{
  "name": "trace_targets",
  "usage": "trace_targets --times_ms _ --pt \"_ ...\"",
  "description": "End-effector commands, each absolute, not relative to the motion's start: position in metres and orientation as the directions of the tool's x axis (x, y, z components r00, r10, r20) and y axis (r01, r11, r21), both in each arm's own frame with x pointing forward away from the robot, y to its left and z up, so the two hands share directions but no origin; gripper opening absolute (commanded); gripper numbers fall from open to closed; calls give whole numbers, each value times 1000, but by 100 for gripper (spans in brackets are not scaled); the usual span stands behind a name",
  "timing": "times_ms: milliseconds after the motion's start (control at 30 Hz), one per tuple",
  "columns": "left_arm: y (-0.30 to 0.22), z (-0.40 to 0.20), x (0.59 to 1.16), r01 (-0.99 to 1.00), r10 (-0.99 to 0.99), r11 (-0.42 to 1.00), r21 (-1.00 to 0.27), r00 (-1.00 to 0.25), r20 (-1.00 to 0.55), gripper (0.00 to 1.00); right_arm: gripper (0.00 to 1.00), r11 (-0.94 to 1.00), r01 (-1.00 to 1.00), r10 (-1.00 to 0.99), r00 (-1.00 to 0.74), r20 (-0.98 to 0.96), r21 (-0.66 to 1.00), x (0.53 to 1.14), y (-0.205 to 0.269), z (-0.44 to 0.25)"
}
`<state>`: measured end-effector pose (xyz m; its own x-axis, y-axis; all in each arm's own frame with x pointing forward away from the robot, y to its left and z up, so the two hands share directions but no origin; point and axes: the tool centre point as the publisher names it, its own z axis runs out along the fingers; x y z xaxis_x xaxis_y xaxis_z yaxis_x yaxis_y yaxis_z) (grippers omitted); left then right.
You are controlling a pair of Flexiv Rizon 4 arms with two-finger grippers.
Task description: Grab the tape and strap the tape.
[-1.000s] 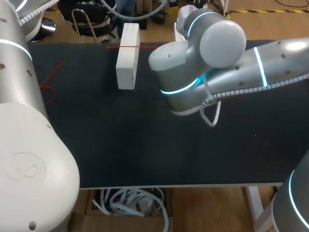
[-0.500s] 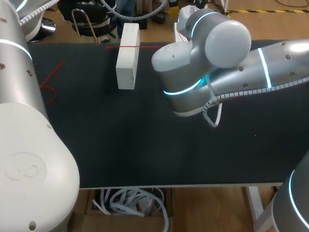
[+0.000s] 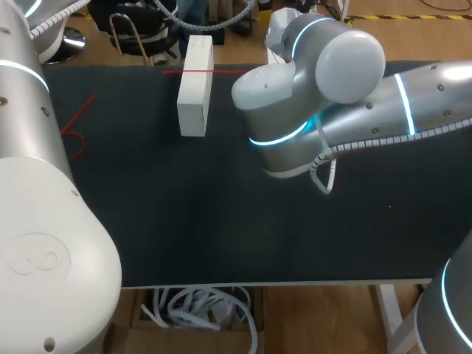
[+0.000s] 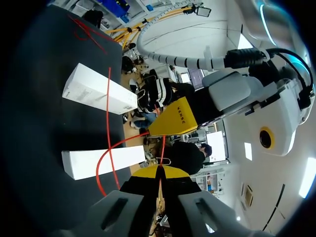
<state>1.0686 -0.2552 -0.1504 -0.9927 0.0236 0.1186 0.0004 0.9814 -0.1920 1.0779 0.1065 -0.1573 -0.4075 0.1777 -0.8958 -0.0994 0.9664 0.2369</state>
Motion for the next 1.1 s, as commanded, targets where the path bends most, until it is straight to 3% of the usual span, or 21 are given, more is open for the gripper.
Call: trace_targets --times_ms 33,1100 --pt "-256 -149 1069 -1 22 982 -188 -993 120 0 0 965 -104 177 -417 -891 240 1077 105 -155" --pt "-256 -149 1069 -1 22 982 -188 -993 120 0 0 948 -138 207 -412 -887 285 1076 114 -147"
